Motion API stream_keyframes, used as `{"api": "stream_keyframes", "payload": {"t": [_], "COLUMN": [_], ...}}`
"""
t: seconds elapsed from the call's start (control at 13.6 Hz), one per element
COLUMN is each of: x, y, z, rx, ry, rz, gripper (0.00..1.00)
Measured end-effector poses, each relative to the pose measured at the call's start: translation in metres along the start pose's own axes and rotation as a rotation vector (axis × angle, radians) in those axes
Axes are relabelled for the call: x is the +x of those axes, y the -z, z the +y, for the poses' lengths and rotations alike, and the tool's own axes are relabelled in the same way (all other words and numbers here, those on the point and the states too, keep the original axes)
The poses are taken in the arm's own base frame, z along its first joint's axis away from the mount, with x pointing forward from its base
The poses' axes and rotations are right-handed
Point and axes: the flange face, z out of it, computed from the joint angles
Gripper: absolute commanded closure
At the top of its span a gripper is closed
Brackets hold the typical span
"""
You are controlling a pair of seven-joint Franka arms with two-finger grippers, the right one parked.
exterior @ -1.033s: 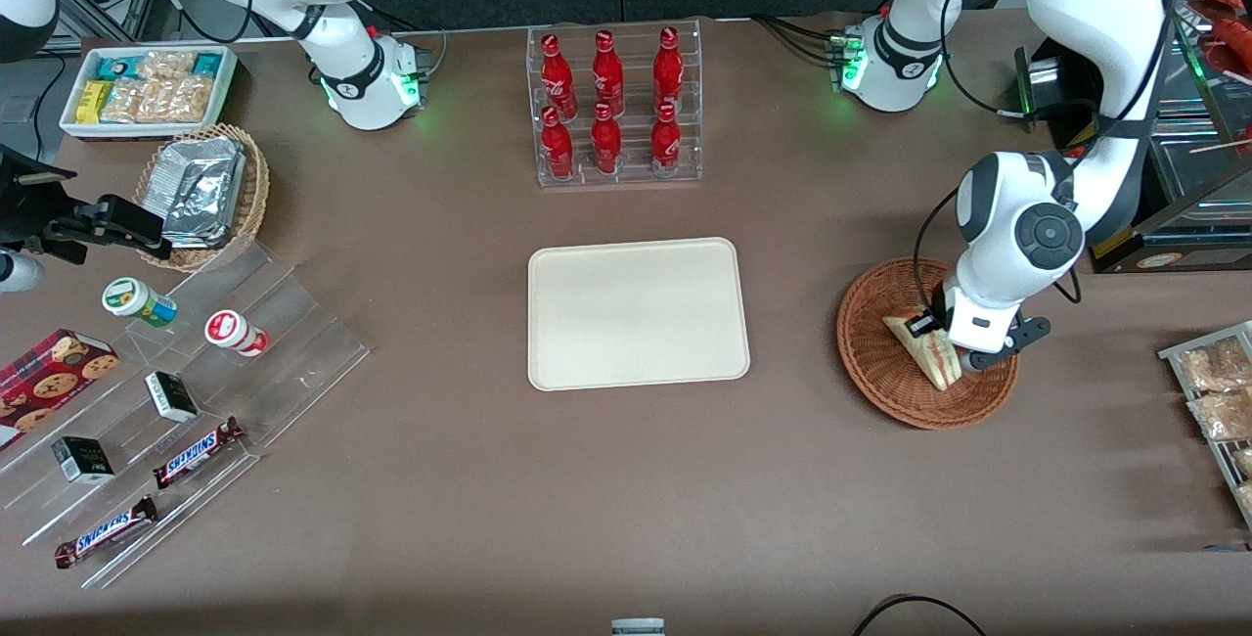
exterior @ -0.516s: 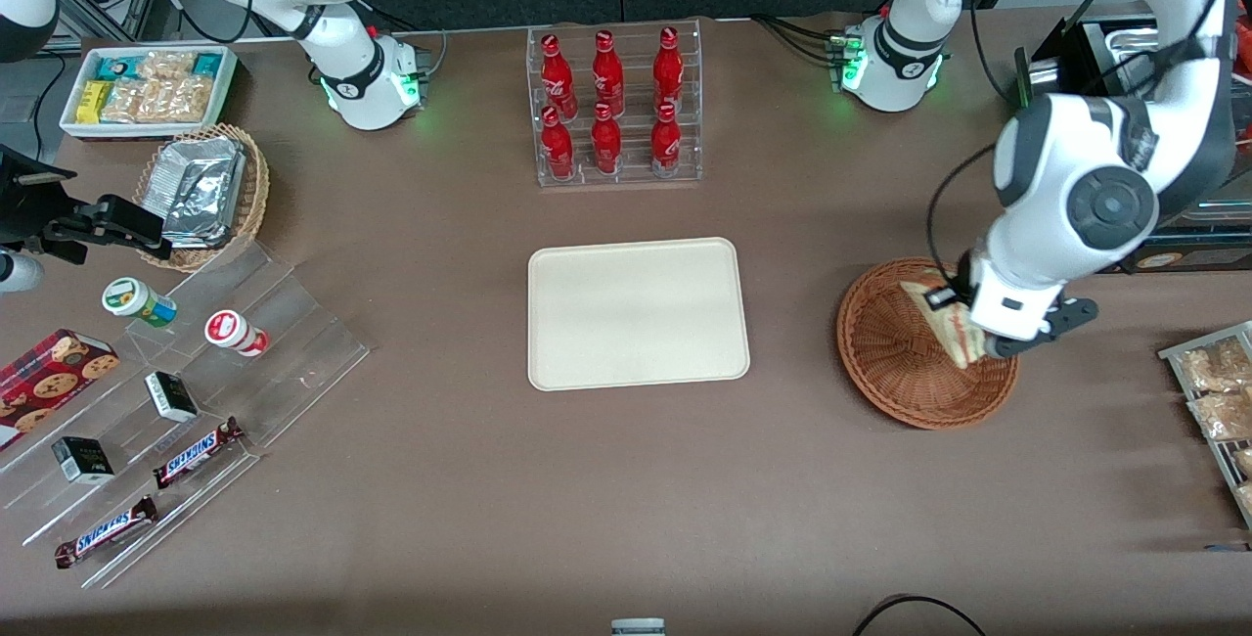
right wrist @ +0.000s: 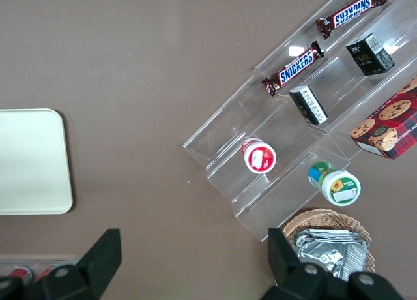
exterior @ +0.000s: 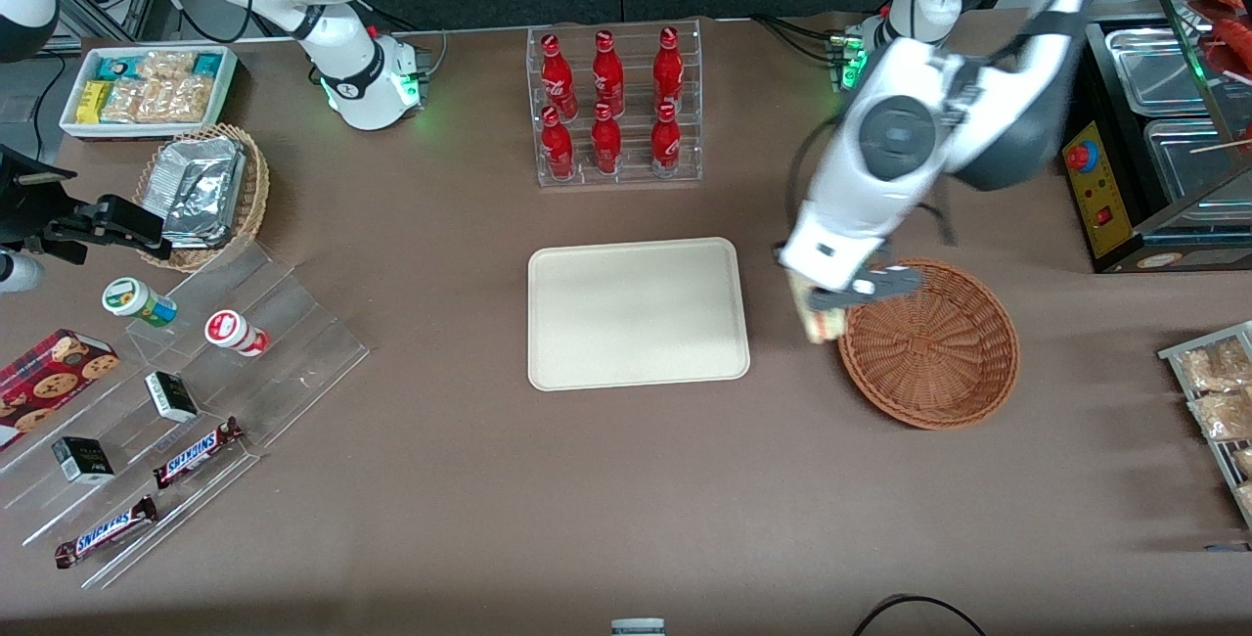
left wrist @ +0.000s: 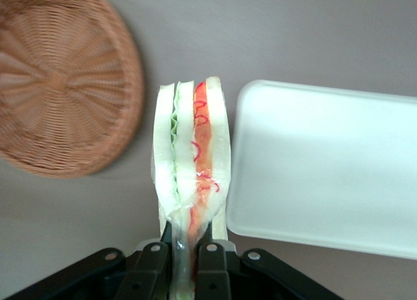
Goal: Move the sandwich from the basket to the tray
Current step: 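Carry the sandwich over the cream tray and lower it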
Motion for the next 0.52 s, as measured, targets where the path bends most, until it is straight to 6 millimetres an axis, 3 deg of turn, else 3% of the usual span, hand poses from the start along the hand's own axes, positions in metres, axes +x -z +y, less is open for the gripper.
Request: {"api": "stream_keyframes", "payload": {"t": [0.3, 0.52], "x": [-0.024, -0.038], "y": [-0.047, -0.088], "z": [0.107, 0.164], "rx": [-0.007, -0.048], "ry": [-0.026, -0.082], "rz": [-0.028, -0.002], "gripper": [1.0, 1.0]}}
